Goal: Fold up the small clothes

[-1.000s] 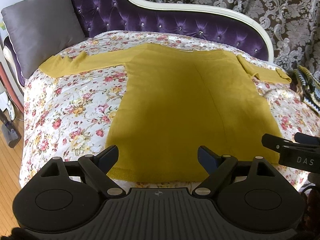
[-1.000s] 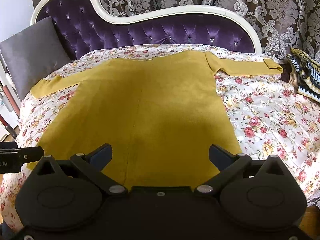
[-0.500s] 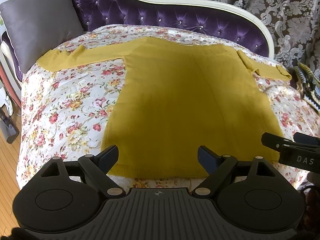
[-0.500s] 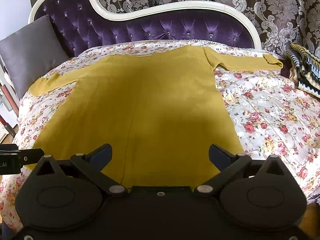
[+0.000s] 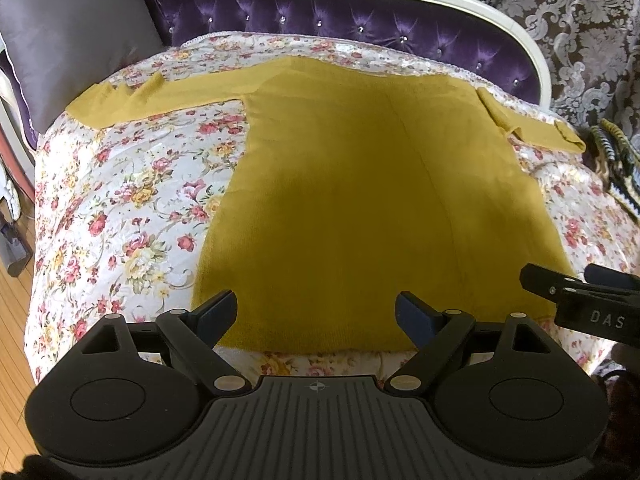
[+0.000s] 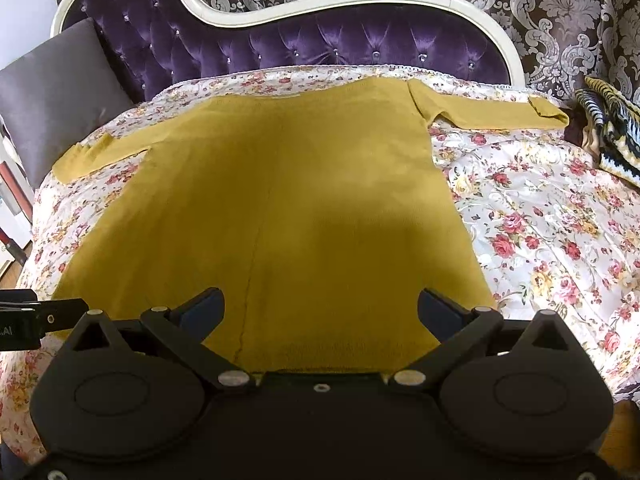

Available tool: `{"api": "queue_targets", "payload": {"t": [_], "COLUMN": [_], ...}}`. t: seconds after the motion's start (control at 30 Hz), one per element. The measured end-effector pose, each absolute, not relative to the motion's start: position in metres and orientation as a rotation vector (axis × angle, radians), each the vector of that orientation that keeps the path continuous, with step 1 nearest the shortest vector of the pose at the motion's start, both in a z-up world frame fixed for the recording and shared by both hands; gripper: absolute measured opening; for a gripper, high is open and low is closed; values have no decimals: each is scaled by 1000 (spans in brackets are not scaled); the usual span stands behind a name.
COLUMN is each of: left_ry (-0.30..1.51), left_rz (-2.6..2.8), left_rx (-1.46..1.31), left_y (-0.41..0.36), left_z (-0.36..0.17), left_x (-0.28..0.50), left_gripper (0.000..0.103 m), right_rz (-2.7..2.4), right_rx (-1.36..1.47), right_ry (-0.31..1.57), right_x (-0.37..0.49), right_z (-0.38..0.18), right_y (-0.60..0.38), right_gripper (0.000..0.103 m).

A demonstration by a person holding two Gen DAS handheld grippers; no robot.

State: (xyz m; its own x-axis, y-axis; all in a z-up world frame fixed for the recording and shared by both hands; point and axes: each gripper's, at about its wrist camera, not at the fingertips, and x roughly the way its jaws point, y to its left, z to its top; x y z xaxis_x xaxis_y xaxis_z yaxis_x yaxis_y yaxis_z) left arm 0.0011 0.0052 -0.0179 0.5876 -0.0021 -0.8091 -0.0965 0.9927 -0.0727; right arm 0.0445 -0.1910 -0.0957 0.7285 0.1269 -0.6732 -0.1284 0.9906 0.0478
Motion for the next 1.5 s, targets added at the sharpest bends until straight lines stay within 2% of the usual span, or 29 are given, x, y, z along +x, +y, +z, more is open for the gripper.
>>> {"api": "queue_targets", "payload": {"t": [0.67, 0.97, 1.2, 1.5], "left_ry": [970, 871, 882, 866], "left_rz": [110, 72, 65, 111], "left_rx": [-61, -7, -36, -16], "left_y": [20, 25, 35, 41], "left_z": [-27, -28, -35, -49], "left_x": [47, 89, 134, 187], "left_gripper": [86, 86, 85, 85], "right_rz": [117, 51, -23, -262], "right_rx": [-46, -20, 29, -202], "right_ry": [842, 900, 802, 617], "right_x": [91, 135, 186, 282], "right_z": [-96, -97, -78, -60], "right_y": [-181, -199, -247, -327], "right_gripper": [102, 102, 102, 99]}}
